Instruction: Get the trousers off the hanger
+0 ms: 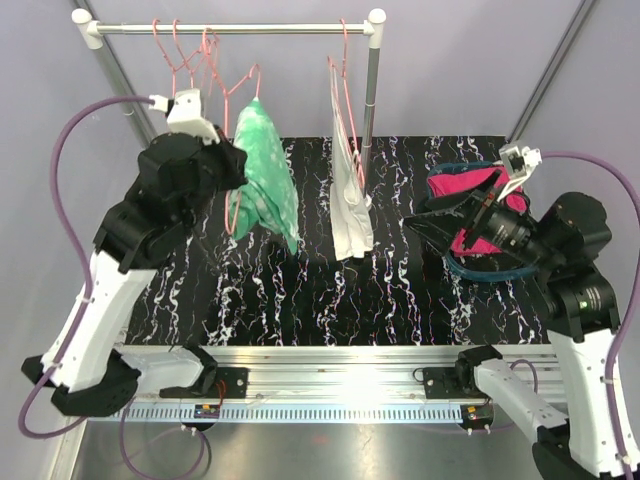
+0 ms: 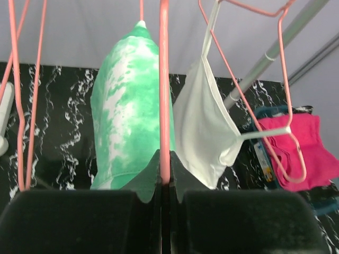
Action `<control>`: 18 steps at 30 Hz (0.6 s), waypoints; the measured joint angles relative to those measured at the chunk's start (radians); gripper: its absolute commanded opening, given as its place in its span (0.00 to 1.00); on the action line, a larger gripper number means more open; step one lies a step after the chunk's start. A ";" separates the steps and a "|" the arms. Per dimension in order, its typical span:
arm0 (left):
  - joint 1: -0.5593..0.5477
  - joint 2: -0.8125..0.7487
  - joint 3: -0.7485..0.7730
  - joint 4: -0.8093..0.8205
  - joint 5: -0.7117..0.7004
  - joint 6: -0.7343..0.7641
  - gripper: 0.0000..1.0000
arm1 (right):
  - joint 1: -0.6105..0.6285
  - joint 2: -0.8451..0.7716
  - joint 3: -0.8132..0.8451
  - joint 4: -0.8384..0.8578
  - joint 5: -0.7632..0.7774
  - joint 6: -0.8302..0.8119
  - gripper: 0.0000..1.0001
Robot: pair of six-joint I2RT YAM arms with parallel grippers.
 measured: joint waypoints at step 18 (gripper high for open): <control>-0.001 -0.354 -0.399 -0.046 0.154 -0.275 0.00 | 0.855 0.251 -0.117 0.302 0.730 -0.235 0.99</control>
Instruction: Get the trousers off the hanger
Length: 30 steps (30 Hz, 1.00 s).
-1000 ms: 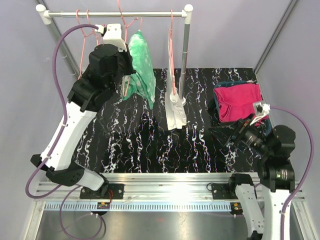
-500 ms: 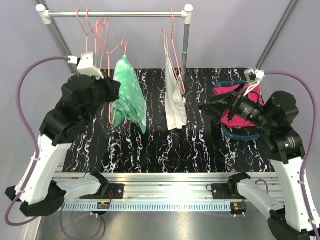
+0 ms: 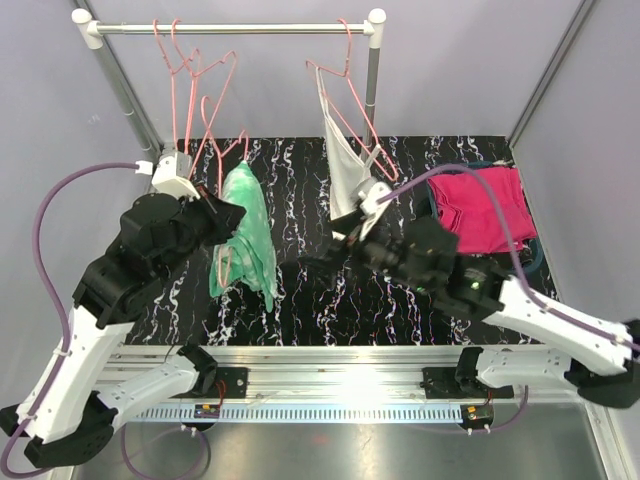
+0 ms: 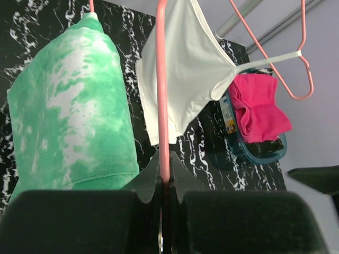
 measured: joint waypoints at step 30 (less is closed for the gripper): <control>-0.002 -0.133 -0.053 0.058 0.171 -0.140 0.00 | 0.254 0.459 -0.143 0.643 0.296 -0.314 0.99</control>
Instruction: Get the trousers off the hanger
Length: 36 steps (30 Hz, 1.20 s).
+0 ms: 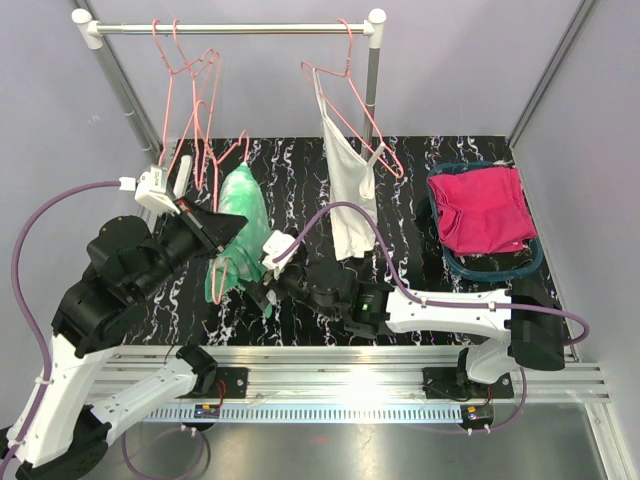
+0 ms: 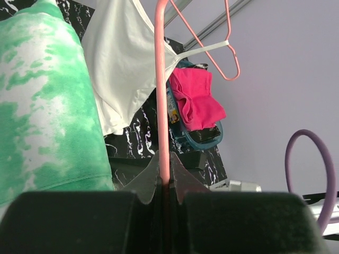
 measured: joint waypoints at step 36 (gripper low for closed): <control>0.000 -0.008 0.074 0.008 0.076 -0.075 0.00 | 0.003 0.009 0.080 -0.120 0.010 -0.267 0.99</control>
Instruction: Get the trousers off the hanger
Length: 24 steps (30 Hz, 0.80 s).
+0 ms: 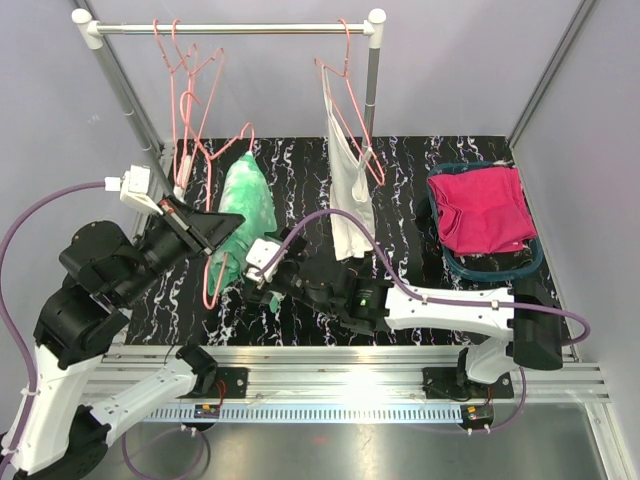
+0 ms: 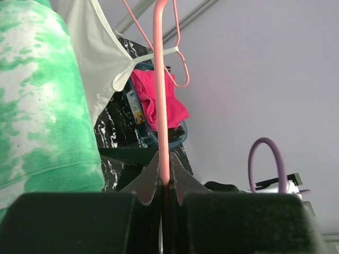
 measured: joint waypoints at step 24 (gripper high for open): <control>0.000 -0.037 -0.044 0.048 0.012 -0.026 0.00 | -0.050 0.063 0.167 -0.049 0.008 0.076 0.97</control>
